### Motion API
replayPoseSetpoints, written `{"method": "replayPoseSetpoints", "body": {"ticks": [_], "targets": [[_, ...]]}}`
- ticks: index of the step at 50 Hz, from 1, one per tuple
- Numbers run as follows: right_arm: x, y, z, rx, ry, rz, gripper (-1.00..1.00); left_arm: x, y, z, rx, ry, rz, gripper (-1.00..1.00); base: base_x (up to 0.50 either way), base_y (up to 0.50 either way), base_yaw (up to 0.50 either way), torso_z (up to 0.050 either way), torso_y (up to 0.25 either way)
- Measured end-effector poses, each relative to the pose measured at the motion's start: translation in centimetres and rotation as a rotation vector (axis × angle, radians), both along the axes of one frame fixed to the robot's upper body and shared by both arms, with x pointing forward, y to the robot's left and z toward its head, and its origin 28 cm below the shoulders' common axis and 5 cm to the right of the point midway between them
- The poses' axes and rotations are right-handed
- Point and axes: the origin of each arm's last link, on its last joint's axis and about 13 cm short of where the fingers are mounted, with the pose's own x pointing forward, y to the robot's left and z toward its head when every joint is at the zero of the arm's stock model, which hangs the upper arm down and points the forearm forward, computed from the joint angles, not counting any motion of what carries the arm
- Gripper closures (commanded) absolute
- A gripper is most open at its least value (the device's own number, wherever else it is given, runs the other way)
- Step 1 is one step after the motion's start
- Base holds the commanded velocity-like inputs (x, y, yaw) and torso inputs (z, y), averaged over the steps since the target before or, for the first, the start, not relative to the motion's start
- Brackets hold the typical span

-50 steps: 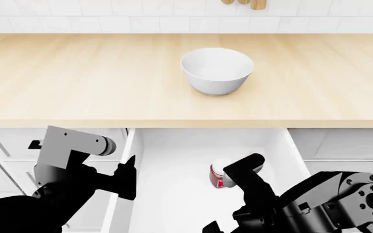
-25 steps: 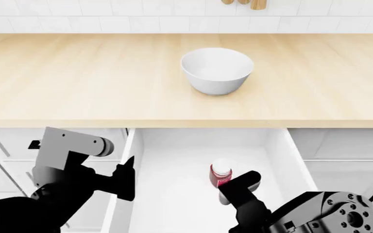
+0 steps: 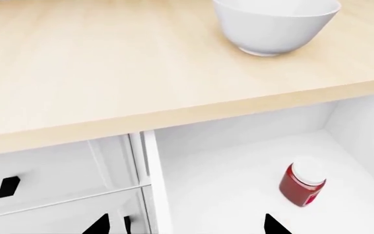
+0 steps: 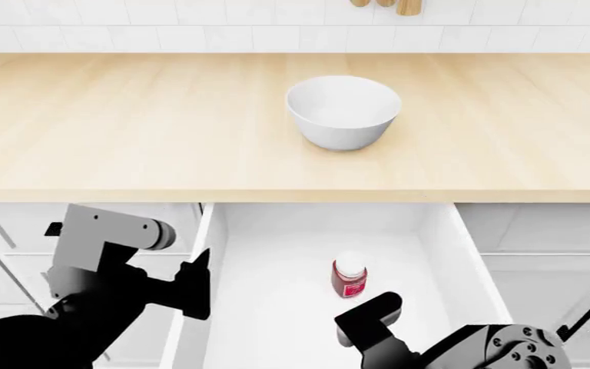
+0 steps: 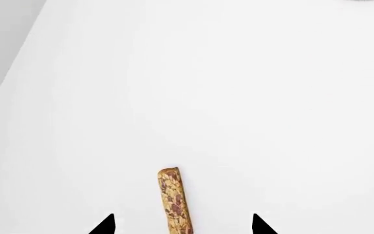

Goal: Place the bar in the bowl and close the drawer.

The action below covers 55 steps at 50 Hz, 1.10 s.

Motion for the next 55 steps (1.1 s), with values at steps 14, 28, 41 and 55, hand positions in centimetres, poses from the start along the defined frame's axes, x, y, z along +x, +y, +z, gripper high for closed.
{"method": "replayPoseSetpoints", "body": {"ticks": [14, 28, 41, 55], "targets": [[0.0, 0.5, -1.3, -0.03, 0.01, -0.003, -1.0, 0.1, 0.2, -0.3, -0.007, 0.002, 0.003, -1.0, 0.0, 0.0, 0.0, 0.0, 0.0], [0.0, 1.0, -2.6, -0.07, 0.017, 0.013, -1.0, 0.1, 0.3, -0.5, -0.012, 0.008, 0.003, -1.0, 0.0, 0.0, 0.0, 0.0, 0.0], [-0.3, 1.6, -3.3, -0.099, 0.022, 0.037, -1.0, 0.0, 0.5, -0.6, -0.018, 0.009, 0.006, -1.0, 0.0, 0.0, 0.0, 0.0, 0.0], [-0.5, 2.2, -3.6, -0.108, 0.027, 0.059, -1.0, 0.0, 0.7, -0.8, -0.026, 0.011, 0.011, -1.0, 0.0, 0.0, 0.0, 0.0, 0.0]]}}
